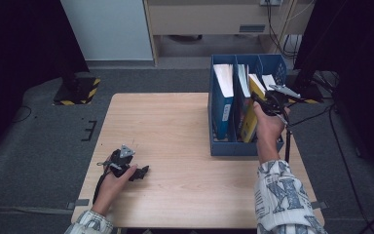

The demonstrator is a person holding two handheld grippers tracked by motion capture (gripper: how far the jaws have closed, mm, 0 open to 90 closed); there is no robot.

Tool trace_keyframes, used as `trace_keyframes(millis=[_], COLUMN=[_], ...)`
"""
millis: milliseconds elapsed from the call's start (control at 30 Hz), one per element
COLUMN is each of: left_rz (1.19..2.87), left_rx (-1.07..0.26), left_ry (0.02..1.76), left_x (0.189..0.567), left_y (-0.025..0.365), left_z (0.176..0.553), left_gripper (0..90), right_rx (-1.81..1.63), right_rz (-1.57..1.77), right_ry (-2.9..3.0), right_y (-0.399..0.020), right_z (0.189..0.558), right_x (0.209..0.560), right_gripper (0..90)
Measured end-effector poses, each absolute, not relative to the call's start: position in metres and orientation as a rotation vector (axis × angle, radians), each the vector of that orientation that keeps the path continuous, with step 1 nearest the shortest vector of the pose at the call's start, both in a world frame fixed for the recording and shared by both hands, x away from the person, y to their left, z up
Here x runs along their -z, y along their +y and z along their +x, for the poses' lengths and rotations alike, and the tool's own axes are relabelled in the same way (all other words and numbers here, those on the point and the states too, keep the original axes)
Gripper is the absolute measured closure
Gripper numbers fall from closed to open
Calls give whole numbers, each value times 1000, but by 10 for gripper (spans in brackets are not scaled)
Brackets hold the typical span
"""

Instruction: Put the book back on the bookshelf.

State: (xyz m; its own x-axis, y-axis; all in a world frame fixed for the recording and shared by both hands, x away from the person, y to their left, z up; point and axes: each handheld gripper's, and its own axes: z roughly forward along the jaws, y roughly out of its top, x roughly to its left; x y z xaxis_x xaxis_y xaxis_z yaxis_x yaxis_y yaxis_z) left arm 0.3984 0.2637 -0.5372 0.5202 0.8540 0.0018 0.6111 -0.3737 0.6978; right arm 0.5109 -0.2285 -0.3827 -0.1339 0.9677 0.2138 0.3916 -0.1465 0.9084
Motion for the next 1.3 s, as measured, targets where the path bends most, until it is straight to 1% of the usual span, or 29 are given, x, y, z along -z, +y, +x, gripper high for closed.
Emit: trace_keyframes(millis=[500,800,1300], left_rz=[2115,2115,2115], left_rx=[-485,-485,-485], left_ry=[1187,1187,1189], left_x=[537,537,537], left_y=[263,263,263], left_z=[398,398,398], left_gripper=[0,0,0], right_rx=[-1282,-1262,-1226], right_rz=[1595,1588,1590], right_ry=[1537,1551,1613], right_y=[-234,-234,-235], right_z=[510,508,493], right_x=[393,393,393], right_gripper=[745,743,727])
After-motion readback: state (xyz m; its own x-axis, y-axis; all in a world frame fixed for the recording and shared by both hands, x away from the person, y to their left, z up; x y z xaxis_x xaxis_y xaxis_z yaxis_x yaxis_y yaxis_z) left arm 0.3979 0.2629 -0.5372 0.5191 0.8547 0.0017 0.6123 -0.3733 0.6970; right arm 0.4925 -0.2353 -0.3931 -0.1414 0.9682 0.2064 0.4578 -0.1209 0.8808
